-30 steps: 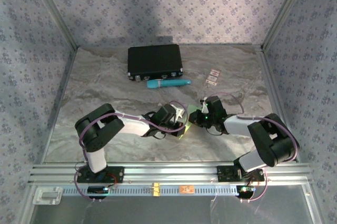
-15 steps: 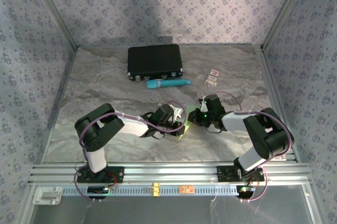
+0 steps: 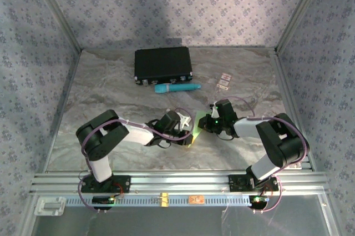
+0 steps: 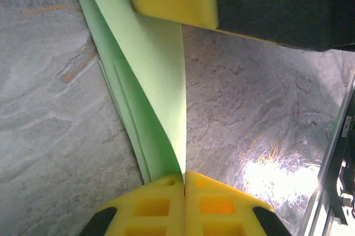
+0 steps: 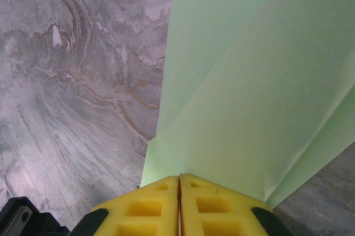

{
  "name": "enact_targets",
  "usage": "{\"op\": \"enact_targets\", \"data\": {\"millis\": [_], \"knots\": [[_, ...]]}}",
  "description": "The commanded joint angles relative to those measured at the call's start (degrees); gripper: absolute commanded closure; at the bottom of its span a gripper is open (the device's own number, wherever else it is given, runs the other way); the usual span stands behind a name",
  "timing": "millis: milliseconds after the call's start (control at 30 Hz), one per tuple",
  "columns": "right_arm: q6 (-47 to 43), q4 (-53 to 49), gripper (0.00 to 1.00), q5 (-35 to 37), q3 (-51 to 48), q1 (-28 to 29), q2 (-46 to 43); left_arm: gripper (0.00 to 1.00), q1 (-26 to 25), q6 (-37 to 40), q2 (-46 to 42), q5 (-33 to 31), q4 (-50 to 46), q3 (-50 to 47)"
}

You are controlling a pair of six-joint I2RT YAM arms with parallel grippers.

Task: Fold a paper plane with a square sheet of paper (pick it up from the middle)
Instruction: Fold the wing for the fifth time at the center of the table.

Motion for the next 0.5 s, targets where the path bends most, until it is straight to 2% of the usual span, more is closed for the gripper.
{"op": "enact_targets", "data": {"millis": [0, 133, 233, 467], "knots": [[-1.38, -3.59, 0.90, 4.63, -0.03, -0.53, 2.75, 1.00, -0.28, 0.64, -1.19, 5.09, -2.51, -2.05], [-1.42, -3.88, 0.90, 4.98, -0.07, -0.63, 2.84, 0.99, -0.28, 0.88, -1.01, 7.21, -2.90, -2.65], [-1.23, -3.83, 0.90, 5.21, -0.15, -0.63, 2.72, 0.95, -0.28, 0.97, -1.90, 7.46, -3.06, -3.51], [-1.18, -3.91, 0.90, 5.35, -0.01, -0.63, 2.88, 0.97, -0.27, 2.03, -2.93, 8.25, -4.15, -4.13]]}}
